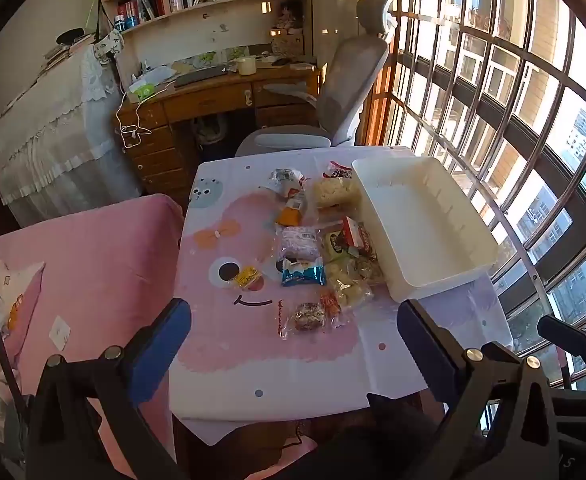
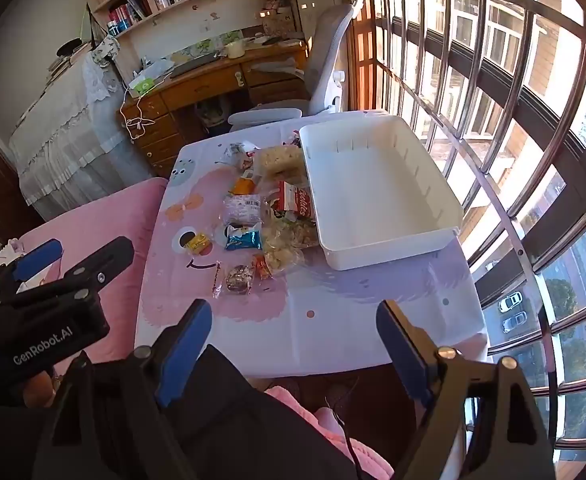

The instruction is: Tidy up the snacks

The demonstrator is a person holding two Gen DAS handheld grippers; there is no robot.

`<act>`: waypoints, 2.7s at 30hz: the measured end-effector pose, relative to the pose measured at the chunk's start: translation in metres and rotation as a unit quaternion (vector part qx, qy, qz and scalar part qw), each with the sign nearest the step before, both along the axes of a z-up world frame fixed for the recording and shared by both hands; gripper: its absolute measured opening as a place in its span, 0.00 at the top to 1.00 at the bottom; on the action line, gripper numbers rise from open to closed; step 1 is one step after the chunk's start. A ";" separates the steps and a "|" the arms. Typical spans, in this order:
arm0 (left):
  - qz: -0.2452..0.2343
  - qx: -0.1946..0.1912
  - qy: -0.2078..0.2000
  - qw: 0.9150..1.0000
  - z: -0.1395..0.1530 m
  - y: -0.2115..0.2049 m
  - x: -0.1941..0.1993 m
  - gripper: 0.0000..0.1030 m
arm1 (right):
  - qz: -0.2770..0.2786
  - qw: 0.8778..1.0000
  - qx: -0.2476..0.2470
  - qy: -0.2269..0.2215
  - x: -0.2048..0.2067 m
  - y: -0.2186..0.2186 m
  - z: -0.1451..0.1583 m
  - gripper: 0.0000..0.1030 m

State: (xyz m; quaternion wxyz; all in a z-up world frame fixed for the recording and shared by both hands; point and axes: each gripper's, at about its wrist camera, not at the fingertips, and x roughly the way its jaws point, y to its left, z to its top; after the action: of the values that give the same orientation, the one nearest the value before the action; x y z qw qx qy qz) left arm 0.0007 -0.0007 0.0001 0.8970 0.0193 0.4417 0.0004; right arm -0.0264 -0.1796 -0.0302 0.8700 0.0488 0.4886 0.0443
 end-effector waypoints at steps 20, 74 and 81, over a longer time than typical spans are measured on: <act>0.011 0.002 -0.009 1.000 0.003 0.004 -0.003 0.01 | -0.001 1.000 -0.001 0.006 0.002 -0.002 -0.002 0.17; 0.127 0.000 0.060 0.990 -0.031 0.014 0.006 0.01 | 0.079 0.993 0.060 0.061 0.058 -0.028 -0.035 0.17; 0.103 -0.006 0.062 0.993 -0.032 0.044 0.025 0.01 | 0.052 0.994 0.069 0.063 0.073 -0.008 -0.039 0.17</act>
State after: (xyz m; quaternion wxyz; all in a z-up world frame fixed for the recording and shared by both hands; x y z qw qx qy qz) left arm 0.0260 0.0430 -0.0319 0.8633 -0.0315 0.4956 0.0893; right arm 0.0462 -0.1881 -0.0690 0.8283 0.0861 0.5404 0.1202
